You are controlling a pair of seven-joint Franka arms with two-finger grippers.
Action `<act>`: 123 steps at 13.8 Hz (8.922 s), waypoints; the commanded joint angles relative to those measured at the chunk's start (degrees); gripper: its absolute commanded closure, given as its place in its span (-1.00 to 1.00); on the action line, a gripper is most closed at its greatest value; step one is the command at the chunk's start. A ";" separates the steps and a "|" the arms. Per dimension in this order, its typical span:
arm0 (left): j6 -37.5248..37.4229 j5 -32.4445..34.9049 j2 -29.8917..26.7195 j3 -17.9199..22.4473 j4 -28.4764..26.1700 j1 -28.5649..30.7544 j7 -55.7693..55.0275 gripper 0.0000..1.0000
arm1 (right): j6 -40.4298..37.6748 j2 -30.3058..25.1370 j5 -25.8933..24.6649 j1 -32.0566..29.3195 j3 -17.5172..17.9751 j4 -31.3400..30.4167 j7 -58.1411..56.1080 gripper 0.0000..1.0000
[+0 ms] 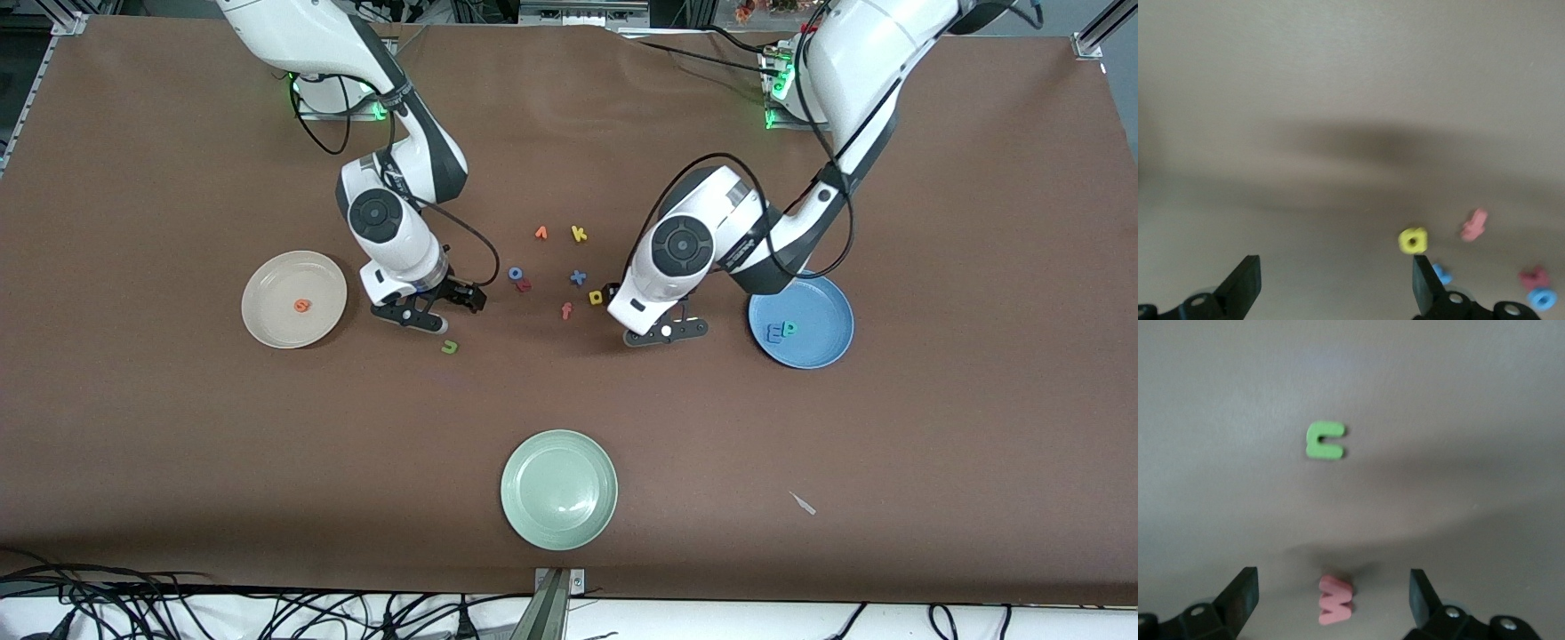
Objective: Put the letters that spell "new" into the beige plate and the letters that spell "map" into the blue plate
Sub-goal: 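Grasp the yellow letter with the left gripper while the right gripper grasps w, then drop the yellow letter on the blue plate while the right gripper places w, then grasp the green n with the right gripper while the left gripper withdraws, then carry the green n to the white plate and open the right gripper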
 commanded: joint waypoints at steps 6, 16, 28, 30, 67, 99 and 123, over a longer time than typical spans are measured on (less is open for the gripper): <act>3.71 -0.74 6.08 0.50 1.82 -2.25 -7.10 -1.00 | 7.59 0.24 0.82 2.25 -0.09 -5.21 2.78 -0.83; 7.14 -0.04 10.65 0.58 1.82 -6.03 -5.88 -0.99 | 9.09 2.62 0.82 4.19 -0.09 -4.07 5.24 0.41; 7.15 1.81 10.31 0.41 1.81 -5.86 -3.41 0.87 | -15.77 -5.19 0.47 3.66 -13.08 1.22 -15.28 1.00; 4.00 1.81 8.65 0.32 2.16 -5.42 -3.41 0.87 | -15.69 -7.65 0.47 3.66 -16.34 -2.38 -21.53 1.00; -36.63 2.60 -19.20 -3.38 17.46 27.56 45.81 -1.00 | -13.15 13.42 12.69 7.79 -14.42 21.34 -6.88 -0.98; -21.42 -10.49 -41.11 25.55 -7.86 7.68 44.93 -1.00 | -20.18 -0.37 13.04 6.47 -25.48 3.50 -32.98 0.95; -21.60 -10.40 -41.11 25.55 -7.77 7.68 44.93 -1.00 | -51.45 0.16 11.90 4.37 -31.12 27.48 -37.56 -1.00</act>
